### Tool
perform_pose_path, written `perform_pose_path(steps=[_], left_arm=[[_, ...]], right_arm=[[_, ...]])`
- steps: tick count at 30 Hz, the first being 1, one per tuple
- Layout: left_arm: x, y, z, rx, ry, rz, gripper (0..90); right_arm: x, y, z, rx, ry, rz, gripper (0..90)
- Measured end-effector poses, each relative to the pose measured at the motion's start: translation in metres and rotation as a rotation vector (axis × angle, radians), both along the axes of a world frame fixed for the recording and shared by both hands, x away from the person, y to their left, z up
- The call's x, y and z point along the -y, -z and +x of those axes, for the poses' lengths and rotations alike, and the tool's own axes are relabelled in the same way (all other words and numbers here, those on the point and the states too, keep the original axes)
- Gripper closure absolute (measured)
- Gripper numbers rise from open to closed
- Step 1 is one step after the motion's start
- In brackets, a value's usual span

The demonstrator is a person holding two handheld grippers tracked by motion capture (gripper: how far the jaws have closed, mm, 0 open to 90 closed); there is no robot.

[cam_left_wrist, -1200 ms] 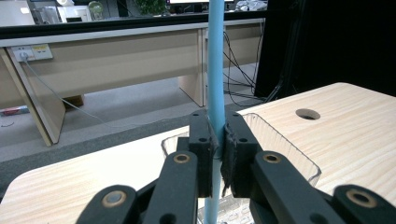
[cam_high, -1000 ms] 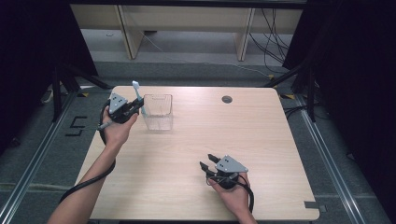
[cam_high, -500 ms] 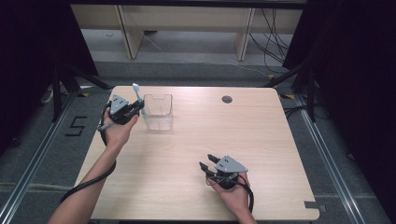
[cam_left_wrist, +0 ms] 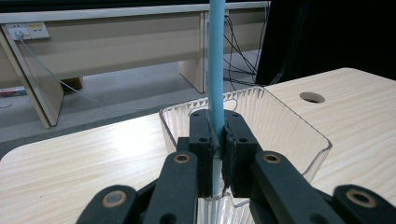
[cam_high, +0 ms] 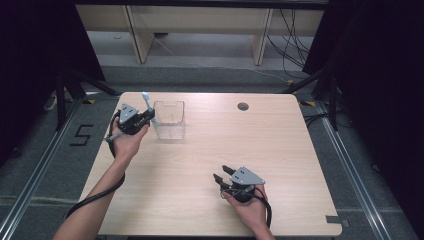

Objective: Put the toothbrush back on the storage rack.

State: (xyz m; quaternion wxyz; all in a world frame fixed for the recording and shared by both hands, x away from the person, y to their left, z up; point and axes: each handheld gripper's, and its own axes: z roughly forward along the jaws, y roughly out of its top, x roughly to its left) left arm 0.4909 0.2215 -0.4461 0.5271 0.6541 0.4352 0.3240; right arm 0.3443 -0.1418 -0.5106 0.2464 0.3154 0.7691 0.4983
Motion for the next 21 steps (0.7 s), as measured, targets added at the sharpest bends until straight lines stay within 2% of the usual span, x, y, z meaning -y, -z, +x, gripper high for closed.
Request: perform_pose_path(steps=[21], left_arm=[[-0.0003, 0.0057, 0.0004, -0.032, 0.002, 0.001, 82.7]], right_arm=[[-0.0009, 0.0007, 0.0004, -0.002, -0.013, -0.008, 55.3]])
